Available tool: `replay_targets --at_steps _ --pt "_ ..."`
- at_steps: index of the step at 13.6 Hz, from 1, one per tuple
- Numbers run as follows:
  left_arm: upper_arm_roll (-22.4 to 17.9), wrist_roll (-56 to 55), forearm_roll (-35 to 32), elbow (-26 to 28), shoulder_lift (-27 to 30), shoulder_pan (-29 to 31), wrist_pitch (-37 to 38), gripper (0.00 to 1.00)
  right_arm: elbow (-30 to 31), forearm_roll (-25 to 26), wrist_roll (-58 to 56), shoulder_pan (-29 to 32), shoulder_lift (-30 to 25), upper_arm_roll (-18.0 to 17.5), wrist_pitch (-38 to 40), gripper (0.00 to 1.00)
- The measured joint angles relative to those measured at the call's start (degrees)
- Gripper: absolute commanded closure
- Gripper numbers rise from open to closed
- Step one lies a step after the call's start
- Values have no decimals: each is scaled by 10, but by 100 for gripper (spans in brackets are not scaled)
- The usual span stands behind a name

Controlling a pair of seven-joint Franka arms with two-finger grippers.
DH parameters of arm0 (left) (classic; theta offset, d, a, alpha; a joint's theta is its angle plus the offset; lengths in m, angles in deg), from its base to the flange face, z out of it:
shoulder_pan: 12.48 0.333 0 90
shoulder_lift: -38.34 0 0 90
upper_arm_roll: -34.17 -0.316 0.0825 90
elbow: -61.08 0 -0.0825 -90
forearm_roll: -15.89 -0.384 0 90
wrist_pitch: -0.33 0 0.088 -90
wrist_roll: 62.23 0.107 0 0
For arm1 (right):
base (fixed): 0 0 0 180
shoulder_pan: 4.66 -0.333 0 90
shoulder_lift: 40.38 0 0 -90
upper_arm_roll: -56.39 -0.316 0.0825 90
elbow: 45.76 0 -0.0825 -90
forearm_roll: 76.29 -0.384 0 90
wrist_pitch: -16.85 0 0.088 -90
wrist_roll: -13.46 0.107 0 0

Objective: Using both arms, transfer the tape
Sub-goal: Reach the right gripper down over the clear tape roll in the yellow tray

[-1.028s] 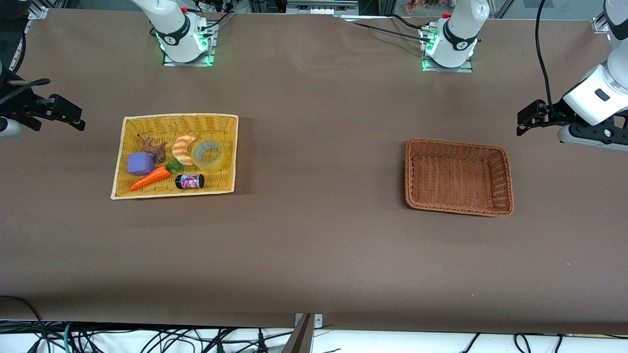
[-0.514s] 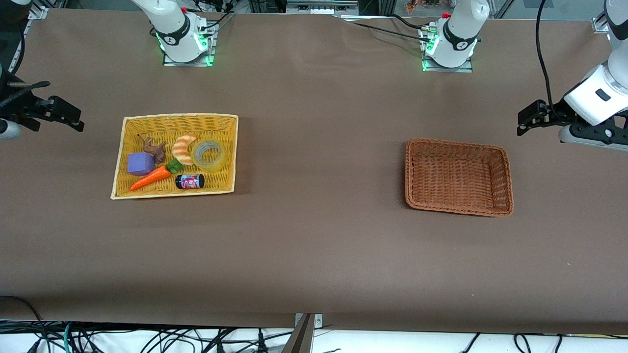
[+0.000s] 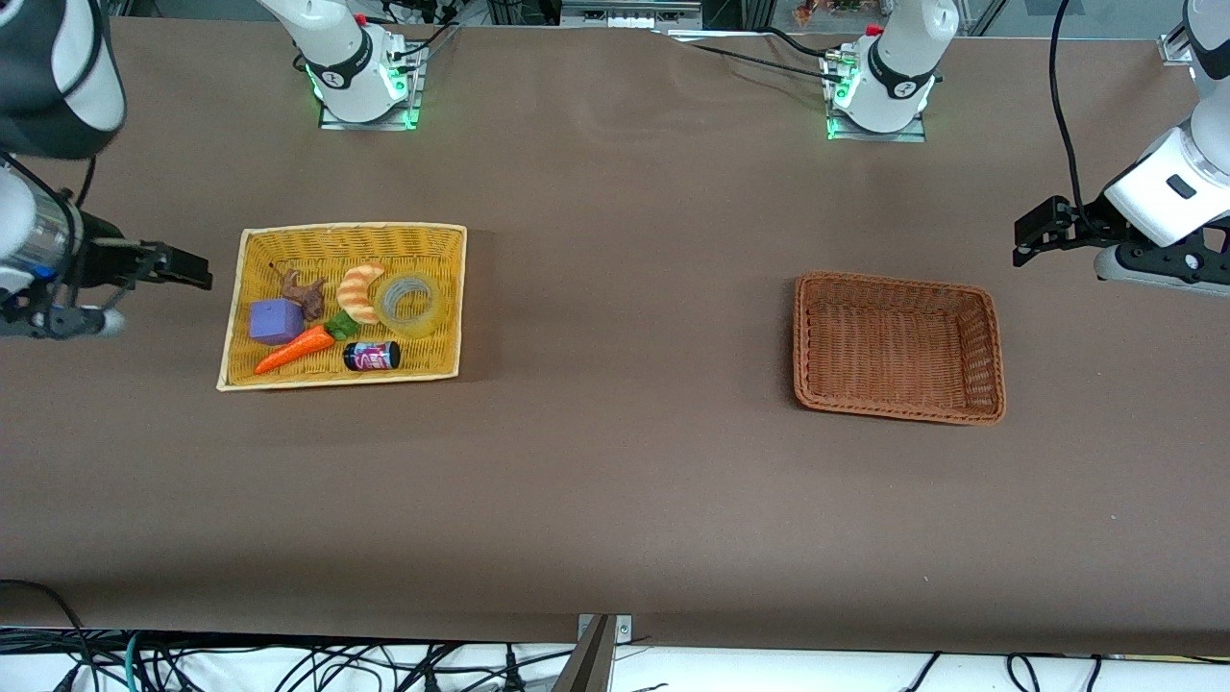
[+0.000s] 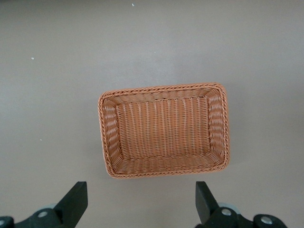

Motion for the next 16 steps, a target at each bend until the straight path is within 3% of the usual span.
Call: replay_targets --at_steps 2,5,7,10,16 --pt "0 0 0 0 0 0 0 0 33 0 0 -2 18 -5 -42 0" --pt "0 0 0 0 0 0 0 0 154 0 23 -3 9 -29 -167 0" --pt "0 0 0 0 0 0 0 0 236 0 87 -4 -7 -65 -237 0" --pt "0 0 0 0 0 0 0 0 303 1 155 -10 -24 -113 -294 0" --pt "0 0 0 -1 -1 0 0 0 389 12 160 -9 -27 -115 -399 0"
